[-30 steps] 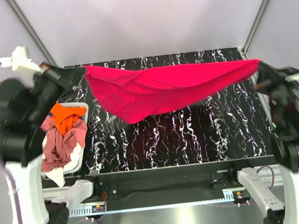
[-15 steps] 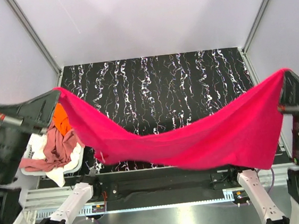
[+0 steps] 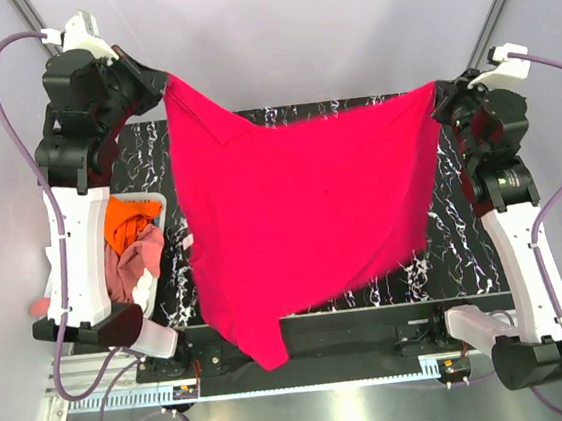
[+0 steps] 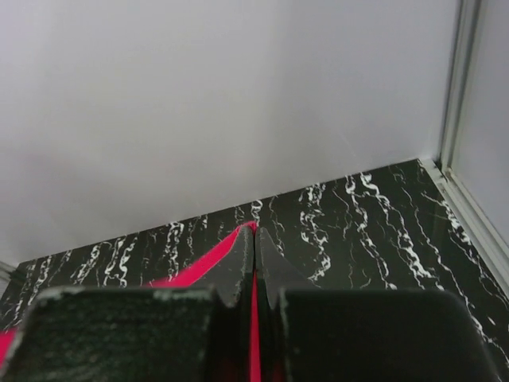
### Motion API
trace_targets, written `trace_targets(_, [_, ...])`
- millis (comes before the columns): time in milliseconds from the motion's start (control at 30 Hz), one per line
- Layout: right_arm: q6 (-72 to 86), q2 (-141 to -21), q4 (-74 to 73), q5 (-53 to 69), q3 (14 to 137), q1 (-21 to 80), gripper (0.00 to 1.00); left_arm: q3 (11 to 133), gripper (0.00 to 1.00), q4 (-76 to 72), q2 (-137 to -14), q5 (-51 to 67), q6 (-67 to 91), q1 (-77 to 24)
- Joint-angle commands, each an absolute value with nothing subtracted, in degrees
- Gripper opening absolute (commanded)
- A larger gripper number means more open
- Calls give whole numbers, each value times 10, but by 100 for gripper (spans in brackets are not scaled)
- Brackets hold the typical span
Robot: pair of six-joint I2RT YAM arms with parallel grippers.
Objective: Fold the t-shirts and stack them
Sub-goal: Flatten the tshirt out
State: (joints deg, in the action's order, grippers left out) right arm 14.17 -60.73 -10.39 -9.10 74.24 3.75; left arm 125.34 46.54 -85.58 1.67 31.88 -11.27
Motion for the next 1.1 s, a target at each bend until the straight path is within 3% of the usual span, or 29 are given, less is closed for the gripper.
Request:
trace_targets(0, [122,-563,-12,-64,791,37,0,1254,0,389,-766,13,300,-109])
trace_targets(400, [124,-347,-69,-6,736,38,0,1151,0,388,-546,34,340,-108])
trace_targets(600, [123,-284,-142,-4,791,37,0,1157,0,412,-476,21,368,-108])
trace_targets(867, [107,-306,-180,-25,829,38,0,1203,0,427,-490,-13,360,-109])
trace_targets(1067, [63,-424,-141,-64,805,38,0,1236,0,406,-635,-75,283,-109])
